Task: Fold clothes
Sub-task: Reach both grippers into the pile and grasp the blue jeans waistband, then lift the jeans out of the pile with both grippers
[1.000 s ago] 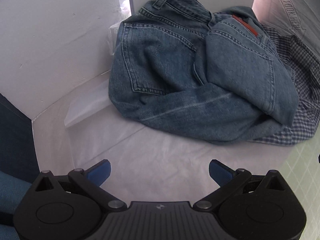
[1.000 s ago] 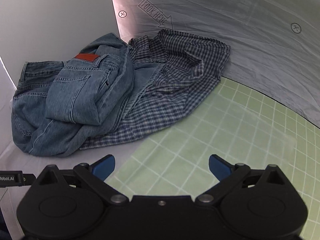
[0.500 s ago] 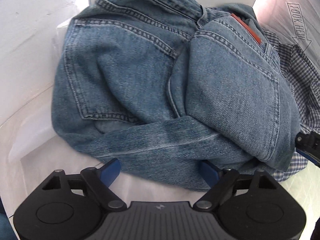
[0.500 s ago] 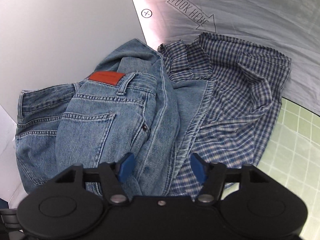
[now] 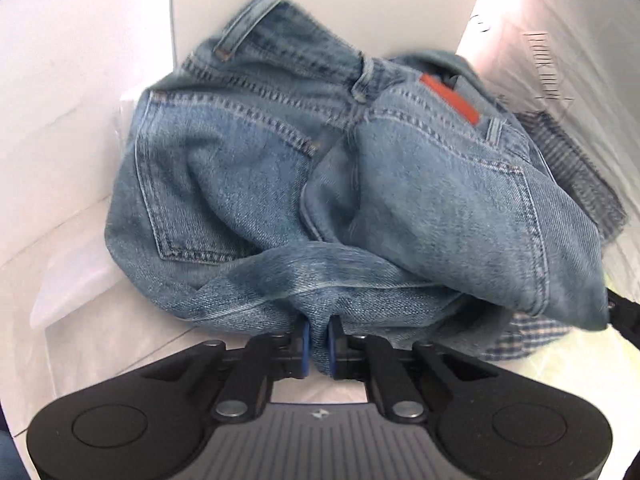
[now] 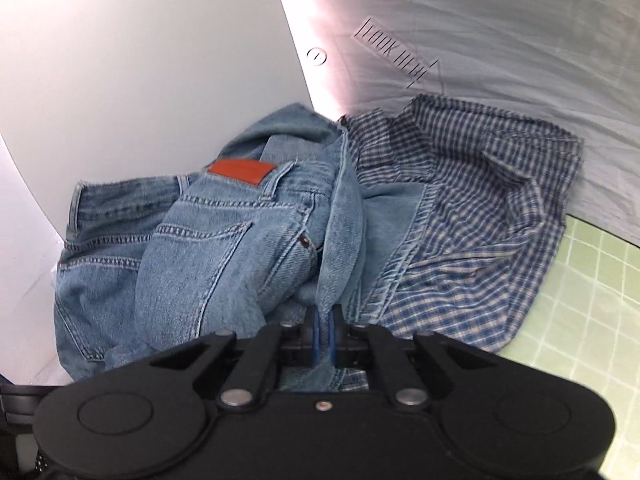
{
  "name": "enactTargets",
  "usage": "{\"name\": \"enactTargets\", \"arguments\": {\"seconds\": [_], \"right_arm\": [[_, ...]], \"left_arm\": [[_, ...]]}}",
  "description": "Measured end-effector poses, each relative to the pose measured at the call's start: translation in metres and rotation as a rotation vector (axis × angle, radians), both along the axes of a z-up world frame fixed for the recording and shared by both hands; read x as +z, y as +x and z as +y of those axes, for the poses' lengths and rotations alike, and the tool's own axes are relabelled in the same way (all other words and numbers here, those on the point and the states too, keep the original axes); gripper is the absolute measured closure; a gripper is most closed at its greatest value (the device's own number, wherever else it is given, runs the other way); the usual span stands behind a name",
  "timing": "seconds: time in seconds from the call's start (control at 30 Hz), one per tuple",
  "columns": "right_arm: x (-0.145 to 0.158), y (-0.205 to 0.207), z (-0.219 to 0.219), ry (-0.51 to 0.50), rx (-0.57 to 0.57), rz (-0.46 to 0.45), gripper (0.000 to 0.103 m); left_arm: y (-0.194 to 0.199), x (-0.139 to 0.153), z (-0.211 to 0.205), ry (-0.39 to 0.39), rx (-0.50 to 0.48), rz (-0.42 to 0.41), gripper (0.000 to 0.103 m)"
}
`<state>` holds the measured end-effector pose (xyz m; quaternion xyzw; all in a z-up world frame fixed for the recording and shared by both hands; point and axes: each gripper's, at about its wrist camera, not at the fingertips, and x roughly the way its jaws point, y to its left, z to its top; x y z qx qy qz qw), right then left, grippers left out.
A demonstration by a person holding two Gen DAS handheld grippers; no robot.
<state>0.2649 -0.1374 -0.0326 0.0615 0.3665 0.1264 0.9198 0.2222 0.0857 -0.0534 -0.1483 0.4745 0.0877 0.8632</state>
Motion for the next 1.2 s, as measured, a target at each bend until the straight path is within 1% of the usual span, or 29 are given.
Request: {"name": "enactTargets", "arguments": {"seconds": [0.07, 0.17, 0.23, 0.27, 0.33, 0.37, 0.47, 0.53, 0.63, 0.67, 0.7, 0.8, 0.87, 0.9, 0.93, 0.97, 1.0, 1.03, 1.07, 1.1, 1.17, 1.2], "right_arm": [[0.013, -0.019, -0.015, -0.014, -0.027, -0.036, 0.099], [0.03, -0.052, -0.04, -0.017, -0.076, -0.068, 0.099], [0.037, -0.079, -0.057, -0.027, -0.112, -0.082, 0.099], [0.04, -0.094, -0.065, -0.048, -0.13, -0.092, 0.099], [0.043, -0.126, -0.085, -0.058, -0.179, -0.091, 0.099], [0.044, -0.142, -0.096, -0.059, -0.205, -0.089, 0.099], [0.048, -0.191, -0.127, -0.062, -0.284, -0.081, 0.099], [0.051, -0.223, -0.148, -0.064, -0.337, -0.076, 0.099], [0.051, -0.263, -0.182, -0.047, -0.394, -0.043, 0.099], [0.05, -0.271, -0.19, -0.045, -0.399, -0.03, 0.099], [0.05, -0.276, -0.194, -0.047, -0.401, -0.02, 0.099], [0.047, -0.291, -0.206, -0.055, -0.406, 0.008, 0.096], [0.045, -0.302, -0.215, -0.061, -0.41, 0.028, 0.094], [0.044, -0.307, -0.219, -0.063, -0.412, 0.037, 0.092], [0.045, -0.309, -0.222, -0.057, -0.413, 0.041, 0.089], [0.047, -0.308, -0.224, -0.045, -0.414, 0.041, 0.083], [0.049, -0.308, -0.226, -0.039, -0.416, 0.039, 0.08], [0.049, -0.308, -0.227, -0.036, -0.419, 0.035, 0.074], [0.05, -0.308, -0.228, -0.032, -0.422, 0.032, 0.069], [0.05, -0.308, -0.229, -0.029, -0.425, 0.028, 0.067], [0.05, -0.299, -0.227, -0.025, -0.423, 0.028, 0.058], [0.049, -0.294, -0.225, -0.019, -0.421, 0.03, 0.057]], "left_arm": [[-0.01, 0.011, -0.006, -0.01, -0.03, -0.025, 0.094], [-0.027, 0.023, -0.02, -0.057, -0.083, -0.046, 0.094], [-0.044, 0.029, -0.039, -0.079, -0.139, -0.049, 0.094], [-0.053, 0.031, -0.05, -0.083, -0.168, -0.05, 0.094], [-0.069, 0.037, -0.065, -0.087, -0.231, -0.051, 0.094], [-0.073, 0.04, -0.066, -0.091, -0.262, -0.049, 0.094], [-0.074, 0.045, -0.048, -0.119, -0.348, -0.033, 0.094], [-0.078, 0.043, -0.048, -0.129, -0.395, -0.014, 0.094], [-0.076, 0.038, -0.048, -0.142, -0.432, 0.044, 0.093], [-0.077, 0.037, -0.048, -0.141, -0.433, 0.059, 0.092], [-0.078, 0.038, -0.048, -0.139, -0.434, 0.066, 0.089], [-0.082, 0.045, -0.044, -0.122, -0.425, 0.049, 0.086], [-0.066, 0.057, -0.033, -0.098, -0.402, 0.02, 0.073], [-0.056, 0.062, -0.026, -0.085, -0.384, 0.008, 0.064], [-0.044, 0.066, -0.021, -0.071, -0.36, -0.003, 0.056], [-0.038, 0.069, -0.014, -0.06, -0.334, -0.012, 0.054], [-0.038, 0.072, -0.004, -0.051, -0.309, -0.016, 0.05], [-0.038, 0.074, 0.006, -0.042, -0.285, -0.02, 0.045], [-0.035, 0.074, 0.015, -0.032, -0.26, -0.02, 0.043], [-0.029, 0.071, 0.023, -0.021, -0.231, -0.015, 0.039], [-0.021, 0.068, 0.038, -0.004, -0.184, -0.003, 0.036], [-0.016, 0.065, 0.045, 0.002, -0.169, 0.004, 0.034]]}}
